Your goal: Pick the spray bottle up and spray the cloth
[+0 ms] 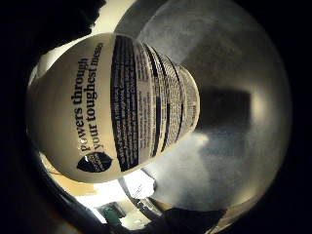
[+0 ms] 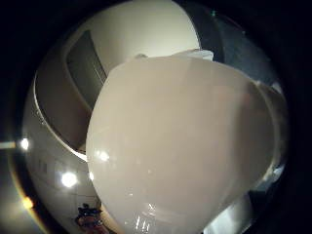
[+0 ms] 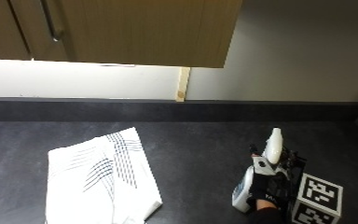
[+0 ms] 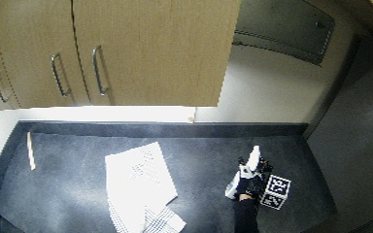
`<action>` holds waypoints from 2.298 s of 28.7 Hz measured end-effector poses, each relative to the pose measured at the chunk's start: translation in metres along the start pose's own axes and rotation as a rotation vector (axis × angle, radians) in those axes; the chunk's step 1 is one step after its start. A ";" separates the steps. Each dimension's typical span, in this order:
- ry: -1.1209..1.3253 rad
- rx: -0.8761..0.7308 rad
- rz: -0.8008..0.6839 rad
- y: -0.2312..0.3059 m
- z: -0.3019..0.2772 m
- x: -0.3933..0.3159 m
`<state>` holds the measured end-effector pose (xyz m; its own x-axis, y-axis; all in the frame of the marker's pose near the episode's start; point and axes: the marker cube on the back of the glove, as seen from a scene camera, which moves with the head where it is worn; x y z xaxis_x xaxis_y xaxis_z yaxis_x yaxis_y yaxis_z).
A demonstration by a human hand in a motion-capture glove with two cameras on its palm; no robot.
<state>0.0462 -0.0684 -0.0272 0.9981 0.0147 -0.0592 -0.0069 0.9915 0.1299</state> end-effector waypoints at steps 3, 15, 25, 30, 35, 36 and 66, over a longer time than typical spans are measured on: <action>-0.030 -0.001 -0.015 -0.001 0.001 0.001; -0.131 0.000 -0.072 -0.006 -0.001 -0.005; -0.136 -0.005 -0.090 -0.015 -0.006 0.000; -0.118 0.002 -0.130 -0.025 -0.012 -0.005; -0.122 0.025 -0.172 -0.028 -0.020 -0.035; -0.124 0.031 -0.183 -0.029 -0.023 -0.042; -0.184 -0.402 -0.192 0.076 0.085 -0.110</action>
<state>-0.0586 -0.0059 0.0735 0.9776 -0.1605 0.1360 0.1916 0.9461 -0.2610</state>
